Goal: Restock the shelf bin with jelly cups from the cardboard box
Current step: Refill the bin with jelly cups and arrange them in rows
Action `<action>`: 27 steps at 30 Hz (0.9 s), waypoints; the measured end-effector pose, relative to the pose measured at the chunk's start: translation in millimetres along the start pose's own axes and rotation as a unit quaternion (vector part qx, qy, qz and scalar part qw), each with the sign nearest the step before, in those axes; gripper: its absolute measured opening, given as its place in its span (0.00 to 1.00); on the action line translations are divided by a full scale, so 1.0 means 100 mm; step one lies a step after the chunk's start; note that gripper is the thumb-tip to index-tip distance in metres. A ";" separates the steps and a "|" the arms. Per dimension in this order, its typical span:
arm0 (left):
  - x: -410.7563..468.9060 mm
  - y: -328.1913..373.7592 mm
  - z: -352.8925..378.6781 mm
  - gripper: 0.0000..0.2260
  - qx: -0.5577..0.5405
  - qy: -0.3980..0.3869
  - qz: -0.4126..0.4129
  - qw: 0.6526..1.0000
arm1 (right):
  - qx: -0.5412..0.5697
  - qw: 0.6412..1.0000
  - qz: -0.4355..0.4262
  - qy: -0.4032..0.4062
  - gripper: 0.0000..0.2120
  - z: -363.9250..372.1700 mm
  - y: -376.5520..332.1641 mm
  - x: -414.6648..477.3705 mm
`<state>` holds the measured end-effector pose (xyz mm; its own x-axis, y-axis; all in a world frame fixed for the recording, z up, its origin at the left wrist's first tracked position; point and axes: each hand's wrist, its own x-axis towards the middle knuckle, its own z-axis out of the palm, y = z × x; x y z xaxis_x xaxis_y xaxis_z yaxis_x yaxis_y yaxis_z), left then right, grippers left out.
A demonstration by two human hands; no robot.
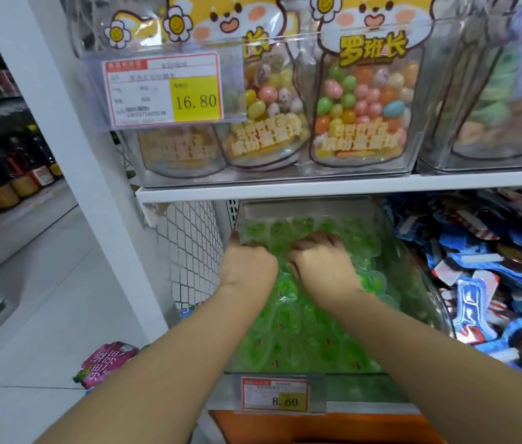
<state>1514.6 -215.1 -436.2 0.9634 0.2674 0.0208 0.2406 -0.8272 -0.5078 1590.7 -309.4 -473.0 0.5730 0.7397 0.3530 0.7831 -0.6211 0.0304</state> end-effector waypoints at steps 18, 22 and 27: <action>-0.34 -0.03 -0.08 0.26 -0.050 0.003 -0.004 0.999 | 0.066 0.996 -0.041 0.050 0.13 -0.38 0.01 -0.40; -0.83 0.08 -0.07 0.16 -0.251 0.262 0.059 0.930 | 0.131 0.982 -0.067 0.116 0.06 -0.50 0.08 -0.96; -1.39 0.71 0.12 0.08 -0.365 0.375 0.202 0.828 | 0.220 0.949 -0.053 0.219 0.08 -0.51 0.05 -1.67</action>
<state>1396.5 -305.4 -485.4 0.7201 -0.2599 0.6434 -0.3754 -0.9257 0.0462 1486.7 -449.7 -484.2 0.4051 0.5528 0.7282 0.9111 -0.3100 -0.2716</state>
